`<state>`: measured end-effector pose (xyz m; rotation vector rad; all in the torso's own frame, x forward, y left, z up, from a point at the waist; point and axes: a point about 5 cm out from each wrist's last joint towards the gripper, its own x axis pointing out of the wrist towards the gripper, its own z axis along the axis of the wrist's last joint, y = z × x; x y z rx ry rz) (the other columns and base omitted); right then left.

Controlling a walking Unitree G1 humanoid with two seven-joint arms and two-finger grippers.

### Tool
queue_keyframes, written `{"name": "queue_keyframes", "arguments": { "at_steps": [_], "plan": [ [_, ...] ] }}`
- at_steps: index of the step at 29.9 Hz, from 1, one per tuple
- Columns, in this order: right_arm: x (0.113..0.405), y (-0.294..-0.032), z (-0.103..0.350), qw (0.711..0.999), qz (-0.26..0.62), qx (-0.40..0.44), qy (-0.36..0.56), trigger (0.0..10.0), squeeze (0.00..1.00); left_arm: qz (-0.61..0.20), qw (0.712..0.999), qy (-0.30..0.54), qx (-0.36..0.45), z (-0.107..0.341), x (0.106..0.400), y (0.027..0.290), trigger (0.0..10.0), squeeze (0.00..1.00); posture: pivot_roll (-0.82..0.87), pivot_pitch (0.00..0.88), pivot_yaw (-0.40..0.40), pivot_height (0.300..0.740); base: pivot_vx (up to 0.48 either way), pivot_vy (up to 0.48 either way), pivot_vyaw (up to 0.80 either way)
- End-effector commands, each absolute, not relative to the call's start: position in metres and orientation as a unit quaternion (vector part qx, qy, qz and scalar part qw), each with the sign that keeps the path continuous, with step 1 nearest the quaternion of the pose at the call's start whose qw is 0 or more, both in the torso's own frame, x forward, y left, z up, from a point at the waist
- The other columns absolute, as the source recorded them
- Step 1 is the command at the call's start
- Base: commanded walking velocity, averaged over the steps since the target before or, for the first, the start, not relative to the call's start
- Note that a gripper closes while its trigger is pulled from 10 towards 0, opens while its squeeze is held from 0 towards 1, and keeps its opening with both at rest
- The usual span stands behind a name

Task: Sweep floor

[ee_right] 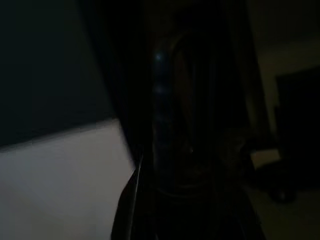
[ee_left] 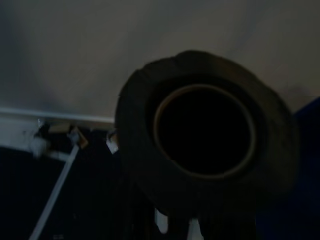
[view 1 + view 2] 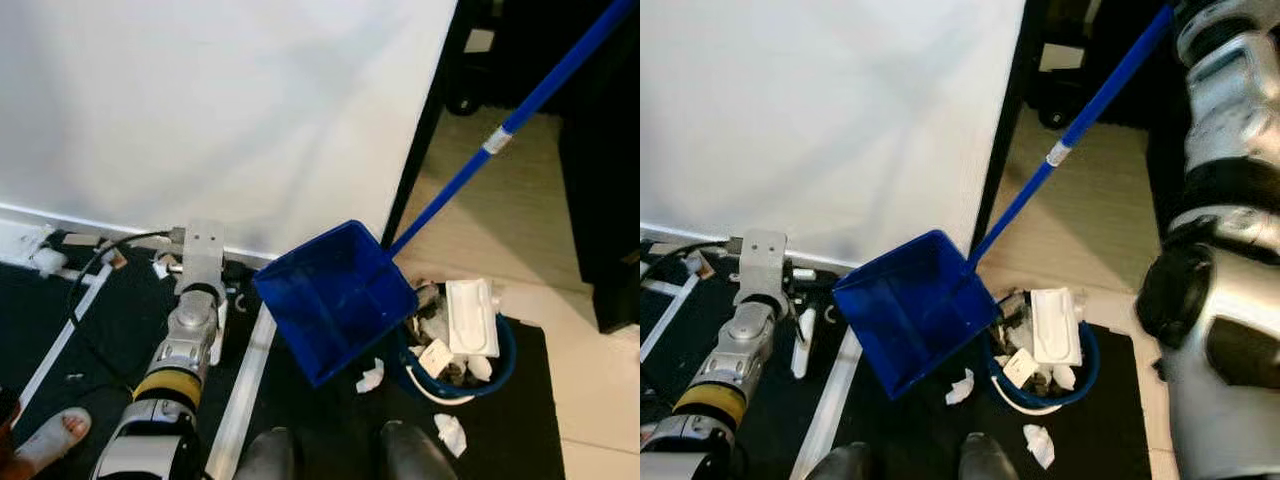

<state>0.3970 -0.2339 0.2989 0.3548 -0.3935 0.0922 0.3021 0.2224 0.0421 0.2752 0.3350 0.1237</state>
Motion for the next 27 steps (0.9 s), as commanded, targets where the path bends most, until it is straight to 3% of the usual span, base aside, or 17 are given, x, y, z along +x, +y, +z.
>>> {"name": "queue_keyframes", "arguments": {
  "at_steps": [1, 4, 11, 20, 27],
  "plan": [
    [0.399, -0.212, 0.266, 0.971, 0.044, 0.163, -0.168, 10.0, 0.0, 0.069, 0.969, 0.17, 0.166, 0.042, 0.3, 0.229, 10.0, 0.0, 0.04, 0.021, -0.042, 0.74, 0.0, 0.48, 0.0],
    [0.398, -0.194, 0.237, 0.977, 0.033, 0.142, -0.155, 10.0, 0.0, 0.066, 0.967, 0.159, 0.187, 0.048, 0.304, 0.228, 10.0, 0.0, 0.05, 0.026, -0.043, 0.74, 0.0, 0.48, 0.0],
    [0.39, -0.179, 0.207, 0.985, -0.009, 0.067, -0.16, 10.0, 0.0, 0.065, 0.968, 0.132, 0.204, 0.061, 0.311, 0.228, 10.0, 0.0, 0.06, 0.031, -0.041, 0.74, 0.0, 0.48, -0.18],
    [0.377, -0.183, 0.184, 0.985, -0.049, 0.045, -0.159, 10.0, 0.0, 0.075, 0.973, 0.109, 0.189, 0.07, 0.315, 0.228, 10.0, 0.0, 0.07, 0.033, -0.039, 0.74, 0.0, 0.48, -0.76],
    [0.364, -0.204, 0.139, 0.991, -0.09, 0.038, -0.097, 10.0, 0.0, 0.069, 0.973, 0.11, 0.191, 0.071, 0.318, 0.224, 10.0, 0.0, 0.07, 0.036, -0.035, 0.74, 0.0, 0.48, -0.8]
  ]
}}
